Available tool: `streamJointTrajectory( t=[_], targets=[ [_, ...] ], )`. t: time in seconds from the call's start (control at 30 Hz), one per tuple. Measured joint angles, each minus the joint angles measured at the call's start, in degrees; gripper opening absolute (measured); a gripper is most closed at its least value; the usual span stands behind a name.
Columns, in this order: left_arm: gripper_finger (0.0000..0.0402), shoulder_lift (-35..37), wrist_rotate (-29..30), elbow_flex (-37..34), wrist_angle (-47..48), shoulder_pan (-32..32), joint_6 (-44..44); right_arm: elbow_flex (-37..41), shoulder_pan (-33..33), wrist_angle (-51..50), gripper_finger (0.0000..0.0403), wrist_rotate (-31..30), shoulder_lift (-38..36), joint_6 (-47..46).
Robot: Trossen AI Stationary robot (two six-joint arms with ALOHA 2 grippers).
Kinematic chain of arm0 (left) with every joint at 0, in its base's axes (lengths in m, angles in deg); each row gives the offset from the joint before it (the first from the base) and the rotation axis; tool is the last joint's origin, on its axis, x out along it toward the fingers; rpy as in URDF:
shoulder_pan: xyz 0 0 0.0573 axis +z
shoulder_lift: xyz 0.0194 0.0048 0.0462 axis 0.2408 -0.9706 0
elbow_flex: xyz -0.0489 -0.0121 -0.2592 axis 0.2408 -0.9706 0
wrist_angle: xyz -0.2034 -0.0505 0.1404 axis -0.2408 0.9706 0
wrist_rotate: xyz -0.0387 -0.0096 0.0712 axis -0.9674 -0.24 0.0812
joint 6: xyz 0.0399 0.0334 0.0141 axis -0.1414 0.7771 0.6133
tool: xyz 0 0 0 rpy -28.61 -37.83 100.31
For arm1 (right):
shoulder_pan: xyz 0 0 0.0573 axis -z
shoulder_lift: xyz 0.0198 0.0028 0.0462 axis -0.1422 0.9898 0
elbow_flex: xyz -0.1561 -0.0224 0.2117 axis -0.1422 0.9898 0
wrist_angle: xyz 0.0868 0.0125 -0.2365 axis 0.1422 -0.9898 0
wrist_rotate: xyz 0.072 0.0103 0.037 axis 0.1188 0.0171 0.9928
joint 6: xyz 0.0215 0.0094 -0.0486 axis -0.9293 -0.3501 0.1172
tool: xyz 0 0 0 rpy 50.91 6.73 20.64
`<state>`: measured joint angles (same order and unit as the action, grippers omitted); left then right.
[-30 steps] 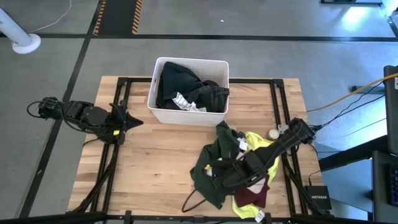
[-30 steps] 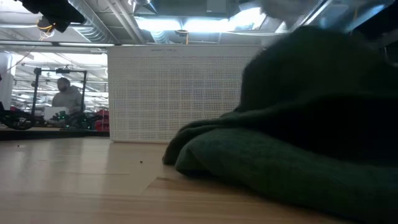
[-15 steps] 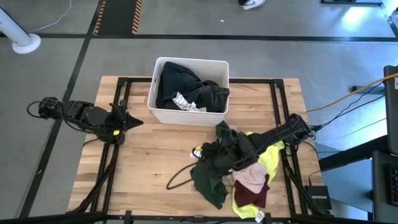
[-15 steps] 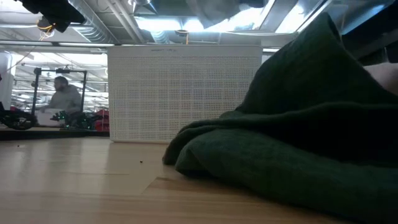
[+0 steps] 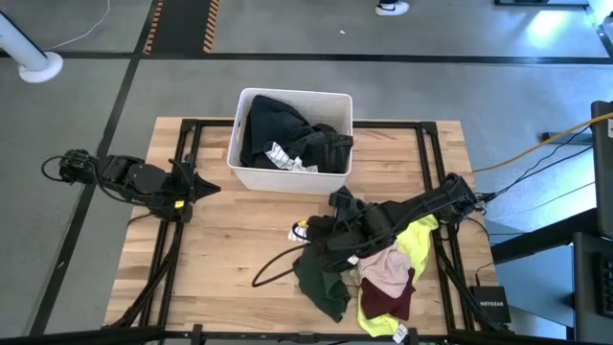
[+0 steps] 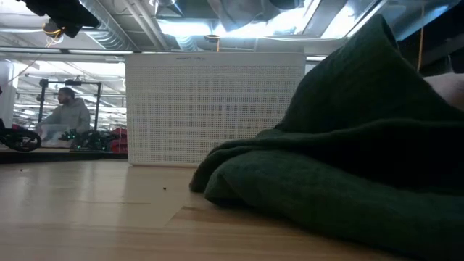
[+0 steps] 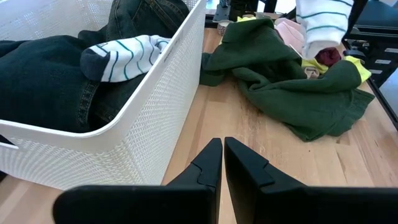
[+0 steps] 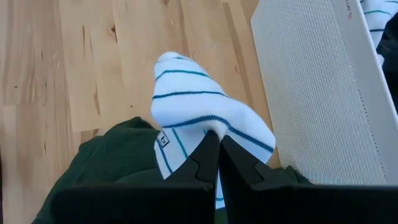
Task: Sort clothes
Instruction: Put the white socks into the white laundry bin
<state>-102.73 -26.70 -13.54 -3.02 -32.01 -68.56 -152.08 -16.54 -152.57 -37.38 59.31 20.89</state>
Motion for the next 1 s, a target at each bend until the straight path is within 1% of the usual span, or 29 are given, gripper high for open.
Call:
streamJointTrajectory(
  t=[0.17, 0.47, 0.57, 0.77, 0.9, 1.0],
  targets=[
    [0.0013, 0.0, 0.0, 0.0, 0.0, 0.0, 0.0, 0.0, 0.0, 0.0, 0.0014, -0.7, 0.0, 0.2],
    [0.0013, 0.0, 0.0, 0.0, 0.0, 0.0, 0.0, -0.1, 0.5, 0.2, 0.0014, -6.2, 0.0, 1.7],
    [0.0013, 0.0, 0.0, 0.0, 0.0, 0.0, 0.0, -1.6, 1.4, 0.7, 0.0014, -8.1, 0.0, 2.6],
    [0.0013, 0.0, 0.0, 0.0, 0.0, 0.0, 0.0, -6.2, 5.2, 5.8, 0.0014, -12.3, -0.1, 8.2],
    [0.0013, 0.0, 0.0, 0.0, -0.1, 0.0, 0.0, -9.0, 9.0, 7.8, 0.0014, -15.6, -0.2, 11.0],
    [0.0013, 0.0, 0.0, 0.0, 0.0, 0.0, 0.0, -9.7, 12.4, 10.1, 0.0014, -18.0, -0.2, 12.1]
  ],
)
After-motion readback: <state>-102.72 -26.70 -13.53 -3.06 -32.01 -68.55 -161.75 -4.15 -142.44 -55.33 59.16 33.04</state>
